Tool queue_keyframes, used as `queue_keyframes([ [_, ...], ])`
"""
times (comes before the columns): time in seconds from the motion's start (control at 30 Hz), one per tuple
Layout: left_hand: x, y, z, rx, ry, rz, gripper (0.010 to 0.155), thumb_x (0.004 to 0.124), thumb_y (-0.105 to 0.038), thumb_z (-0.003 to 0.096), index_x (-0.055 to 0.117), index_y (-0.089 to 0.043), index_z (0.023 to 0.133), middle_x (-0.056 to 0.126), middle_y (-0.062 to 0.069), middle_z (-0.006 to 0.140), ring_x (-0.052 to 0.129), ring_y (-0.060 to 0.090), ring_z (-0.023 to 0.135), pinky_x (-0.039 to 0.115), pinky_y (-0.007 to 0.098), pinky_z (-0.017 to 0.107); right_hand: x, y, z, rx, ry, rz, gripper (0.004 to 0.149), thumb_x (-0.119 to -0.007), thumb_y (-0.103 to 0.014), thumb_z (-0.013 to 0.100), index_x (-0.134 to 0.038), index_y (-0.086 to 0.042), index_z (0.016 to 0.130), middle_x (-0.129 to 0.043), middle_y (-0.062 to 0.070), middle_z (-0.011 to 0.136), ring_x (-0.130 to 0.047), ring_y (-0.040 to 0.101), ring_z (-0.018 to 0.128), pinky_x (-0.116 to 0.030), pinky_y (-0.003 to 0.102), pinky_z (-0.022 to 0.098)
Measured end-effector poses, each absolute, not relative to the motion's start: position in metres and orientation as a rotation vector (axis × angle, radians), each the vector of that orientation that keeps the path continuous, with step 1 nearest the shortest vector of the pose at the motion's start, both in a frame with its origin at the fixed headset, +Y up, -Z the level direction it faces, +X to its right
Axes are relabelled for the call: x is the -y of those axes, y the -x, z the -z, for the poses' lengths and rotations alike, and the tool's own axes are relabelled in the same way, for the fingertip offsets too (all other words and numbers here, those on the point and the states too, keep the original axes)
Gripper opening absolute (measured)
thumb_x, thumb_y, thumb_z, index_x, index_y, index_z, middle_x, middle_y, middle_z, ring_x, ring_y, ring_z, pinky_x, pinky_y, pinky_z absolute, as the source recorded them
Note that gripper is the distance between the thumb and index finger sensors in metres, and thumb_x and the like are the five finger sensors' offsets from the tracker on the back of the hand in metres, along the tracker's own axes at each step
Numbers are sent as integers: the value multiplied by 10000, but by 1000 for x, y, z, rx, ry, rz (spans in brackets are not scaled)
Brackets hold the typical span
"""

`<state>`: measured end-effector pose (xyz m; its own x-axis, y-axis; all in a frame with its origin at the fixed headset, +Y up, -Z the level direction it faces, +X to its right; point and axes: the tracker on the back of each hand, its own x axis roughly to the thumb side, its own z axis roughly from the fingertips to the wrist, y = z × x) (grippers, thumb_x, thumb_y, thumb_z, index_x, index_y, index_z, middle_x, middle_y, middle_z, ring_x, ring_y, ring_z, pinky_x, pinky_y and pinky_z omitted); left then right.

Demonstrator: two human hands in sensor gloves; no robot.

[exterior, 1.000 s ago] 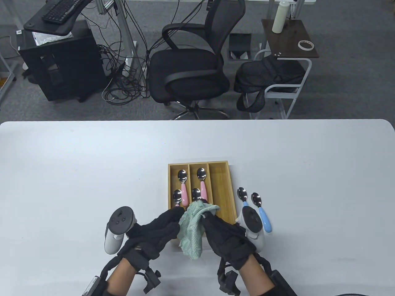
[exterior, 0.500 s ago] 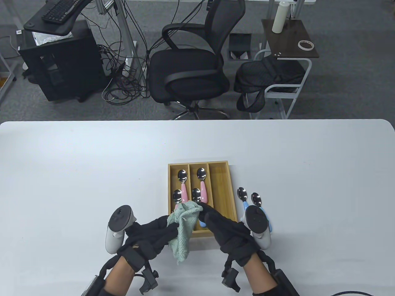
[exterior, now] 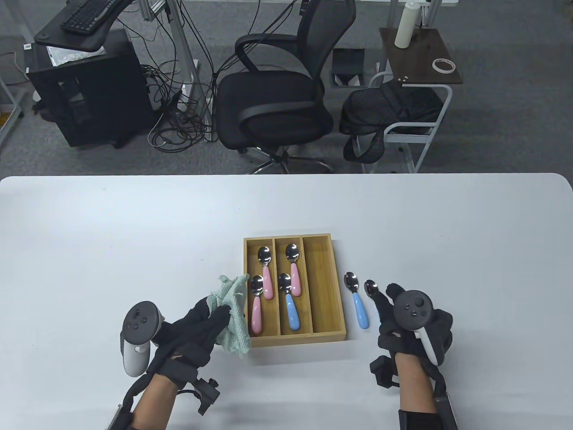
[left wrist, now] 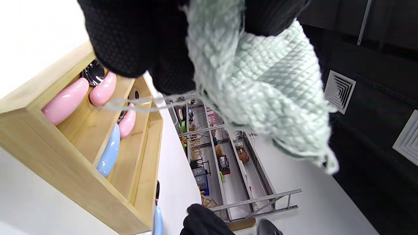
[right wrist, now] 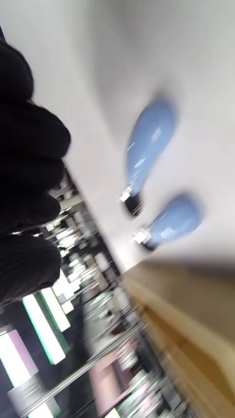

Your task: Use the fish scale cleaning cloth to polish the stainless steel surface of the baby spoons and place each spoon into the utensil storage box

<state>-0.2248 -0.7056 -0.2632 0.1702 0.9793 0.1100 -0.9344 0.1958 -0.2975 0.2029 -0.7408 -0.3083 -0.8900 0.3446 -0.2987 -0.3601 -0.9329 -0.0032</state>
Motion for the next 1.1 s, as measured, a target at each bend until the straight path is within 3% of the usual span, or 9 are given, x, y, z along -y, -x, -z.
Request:
queue_keyframes([
  [0.2, 705, 217, 259, 318, 164, -1289, 507, 662, -397, 643, 610, -68, 1025, 820, 153, 964, 996, 303, 755, 882, 477, 525, 765, -195, 319, -269, 534, -2946, 529, -803, -335, 601, -675, 7, 984, -597, 325, 1006, -682, 563, 831, -499, 738, 603],
  [0.3, 705, 214, 259, 327, 174, -1277, 509, 664, -397, 641, 611, -64, 1024, 820, 156, 963, 997, 307, 754, 883, 478, 522, 770, -196, 320, -246, 567, -2975, 500, -814, -329, 592, -700, -12, 961, -634, 297, 987, -717, 528, 814, -517, 724, 607],
  [0.5, 708, 215, 259, 326, 191, -1331, 505, 644, -390, 645, 598, -74, 1037, 810, 152, 976, 991, 303, 761, 879, 476, 530, 775, -194, 320, -502, 523, -2947, 551, -760, -341, 621, -619, 73, 956, -592, 352, 956, -684, 566, 776, -474, 768, 566],
  [0.63, 713, 218, 261, 314, 223, -1481, 504, 636, -395, 648, 589, -91, 1047, 798, 141, 990, 979, 303, 776, 868, 478, 545, 771, -200, 318, -493, 512, -2892, 502, -700, -306, 640, -597, 72, 952, -578, 372, 947, -692, 557, 753, -491, 769, 549],
  [0.7, 715, 220, 262, 307, 234, -1535, 501, 634, -402, 649, 582, -115, 1056, 785, 128, 1005, 962, 306, 795, 855, 483, 562, 759, -202, 314, -374, 499, -2860, 487, -681, -297, 640, -580, 60, 955, -577, 378, 943, -717, 538, 744, -528, 756, 547],
  [0.8, 717, 223, 264, 298, 235, -1597, 496, 642, -414, 647, 592, -156, 1068, 773, 100, 1020, 940, 303, 824, 840, 487, 584, 729, -197, 299, -222, 312, -2624, 470, -659, -311, 643, -551, 12, 967, -646, 333, 931, -862, 417, 707, -697, 658, 560],
  [0.87, 717, 223, 264, 297, 231, -1609, 493, 642, -414, 648, 590, -173, 1074, 769, 87, 1024, 935, 293, 828, 837, 483, 592, 713, -182, 288, -238, 22, -2337, 458, -644, -335, 650, -548, -36, 983, -724, 258, 910, -932, 330, 658, -791, 574, 539],
  [0.97, 718, 221, 264, 276, 208, -1575, 488, 638, -398, 648, 566, -241, 1104, 770, 68, 1025, 946, 277, 811, 846, 468, 583, 695, -138, 270, -343, -355, -1998, 453, -624, -362, 662, -563, -58, 992, -776, 183, 868, -954, 267, 598, -821, 521, 519],
  [1.1, 715, 217, 262, 265, 147, -1469, 489, 642, -364, 645, 551, -284, 1119, 807, 78, 990, 1001, 214, 733, 900, 400, 527, 693, -98, 255, -423, -559, -1965, 465, -579, -389, 670, -557, -57, 994, -797, 122, 807, -954, 184, 521, -847, 468, 483],
])
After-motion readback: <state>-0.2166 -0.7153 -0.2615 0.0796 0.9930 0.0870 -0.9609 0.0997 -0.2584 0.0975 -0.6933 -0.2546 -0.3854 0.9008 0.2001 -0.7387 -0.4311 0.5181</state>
